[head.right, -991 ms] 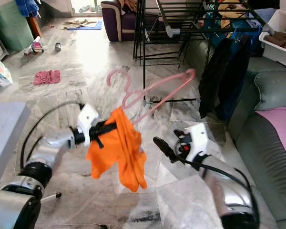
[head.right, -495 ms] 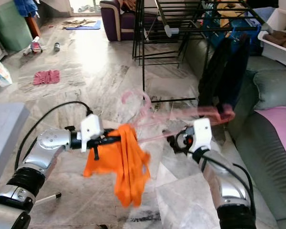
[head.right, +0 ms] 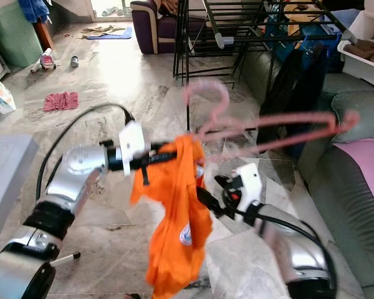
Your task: Hang hanger
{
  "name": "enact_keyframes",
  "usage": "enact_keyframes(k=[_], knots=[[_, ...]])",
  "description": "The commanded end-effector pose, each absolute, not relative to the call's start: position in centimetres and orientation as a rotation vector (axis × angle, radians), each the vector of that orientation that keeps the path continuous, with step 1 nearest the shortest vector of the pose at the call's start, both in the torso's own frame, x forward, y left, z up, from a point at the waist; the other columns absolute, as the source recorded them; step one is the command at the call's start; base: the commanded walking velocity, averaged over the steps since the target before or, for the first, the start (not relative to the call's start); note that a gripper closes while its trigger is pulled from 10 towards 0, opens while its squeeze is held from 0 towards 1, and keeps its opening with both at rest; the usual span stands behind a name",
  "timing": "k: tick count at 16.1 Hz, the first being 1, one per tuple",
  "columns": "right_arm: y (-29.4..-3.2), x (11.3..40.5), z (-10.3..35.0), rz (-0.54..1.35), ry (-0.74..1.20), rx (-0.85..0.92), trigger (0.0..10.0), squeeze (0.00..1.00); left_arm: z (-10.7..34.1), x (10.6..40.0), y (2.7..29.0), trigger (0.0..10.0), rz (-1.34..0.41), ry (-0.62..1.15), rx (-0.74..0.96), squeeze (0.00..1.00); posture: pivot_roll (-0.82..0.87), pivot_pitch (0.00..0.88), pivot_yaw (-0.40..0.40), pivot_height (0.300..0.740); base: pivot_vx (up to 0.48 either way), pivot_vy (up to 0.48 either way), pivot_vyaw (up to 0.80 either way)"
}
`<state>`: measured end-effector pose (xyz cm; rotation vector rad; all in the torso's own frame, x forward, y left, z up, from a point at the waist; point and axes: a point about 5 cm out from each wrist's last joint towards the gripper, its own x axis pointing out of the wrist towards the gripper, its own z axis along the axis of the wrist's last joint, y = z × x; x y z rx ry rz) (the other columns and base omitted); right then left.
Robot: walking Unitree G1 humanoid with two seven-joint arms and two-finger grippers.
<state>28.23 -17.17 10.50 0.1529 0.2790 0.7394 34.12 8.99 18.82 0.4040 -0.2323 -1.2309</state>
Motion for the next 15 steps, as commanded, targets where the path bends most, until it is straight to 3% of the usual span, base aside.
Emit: enact_keyframes(k=[1,10,15], knots=[[-17.0,28.0,11.0,0.772,0.267,0.143,10.0,0.00,18.8,34.3,9.2,0.0,-1.217,-0.230,0.405,0.00,-0.01,0.073,-0.002,0.740,0.000,0.000,0.00],[-17.8,28.9,11.2,0.721,0.199,0.024,10.0,0.00,22.6,32.6,7.6,0.0,-1.328,-0.330,0.280,0.00,0.00,0.072,-0.006,0.740,0.000,0.000,0.00],[-18.0,28.9,13.6,0.791,0.093,0.101,10.0,0.00,21.2,32.9,8.5,0.0,-1.295,-0.274,0.309,0.00,0.00,0.068,-0.012,0.740,0.000,0.000,0.00]])
